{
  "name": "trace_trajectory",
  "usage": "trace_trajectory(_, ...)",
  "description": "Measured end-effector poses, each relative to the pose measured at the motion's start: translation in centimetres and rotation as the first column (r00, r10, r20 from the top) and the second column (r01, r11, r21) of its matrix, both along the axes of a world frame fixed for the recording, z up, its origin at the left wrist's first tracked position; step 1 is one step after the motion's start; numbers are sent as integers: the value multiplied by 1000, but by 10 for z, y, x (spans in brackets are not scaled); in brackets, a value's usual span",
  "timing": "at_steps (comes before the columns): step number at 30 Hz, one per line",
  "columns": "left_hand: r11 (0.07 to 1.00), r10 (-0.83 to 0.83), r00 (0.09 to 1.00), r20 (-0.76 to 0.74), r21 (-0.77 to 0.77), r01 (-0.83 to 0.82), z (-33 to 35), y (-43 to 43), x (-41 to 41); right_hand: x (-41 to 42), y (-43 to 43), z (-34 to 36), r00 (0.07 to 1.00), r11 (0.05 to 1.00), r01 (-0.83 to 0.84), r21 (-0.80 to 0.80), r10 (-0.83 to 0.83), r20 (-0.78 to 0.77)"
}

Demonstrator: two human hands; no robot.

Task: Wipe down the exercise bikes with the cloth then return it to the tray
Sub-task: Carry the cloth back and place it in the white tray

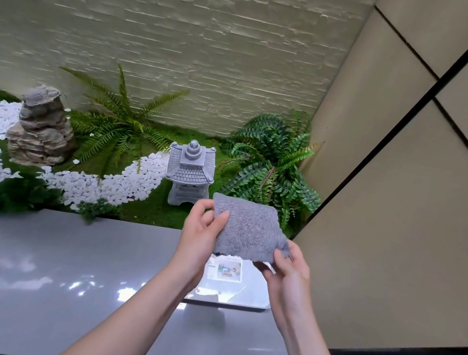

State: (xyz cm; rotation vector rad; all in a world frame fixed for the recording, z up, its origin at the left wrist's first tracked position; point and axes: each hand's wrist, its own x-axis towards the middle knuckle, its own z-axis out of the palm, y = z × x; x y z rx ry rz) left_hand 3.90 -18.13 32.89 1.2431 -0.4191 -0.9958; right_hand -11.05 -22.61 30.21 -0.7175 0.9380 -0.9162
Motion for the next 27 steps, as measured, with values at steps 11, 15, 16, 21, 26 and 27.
trace_trajectory(11, 935, -333, 934, 131, -85, 345, 19, 9, 16, 14, -8, 7, 964, 956, -255, 148, 239, 116)
trace_trajectory(15, 942, -319, 941, 113, -74, 328, 13, 14, 20, 22, -8, 7, 967, 985, -161, 67, 144, 211)
trace_trajectory(16, 948, -305, 947, 100, -64, 312, 11, 15, 20, 23, -9, 5, 984, 993, -118, 21, 114, 135)
trace_trajectory(21, 983, -136, 987, -86, 113, 146, -5, 14, 11, 34, -10, 3, 963, 984, -58, -170, 10, -270)
trace_trajectory(26, 952, -30, 962, -272, 287, 110, -24, 6, 1, 36, -8, 0, 929, 944, -155, -291, 39, -369)
trace_trajectory(27, 958, -17, 977, -212, 278, 77, -29, 5, -1, 35, -8, -2, 922, 938, -163, -307, 34, -386)
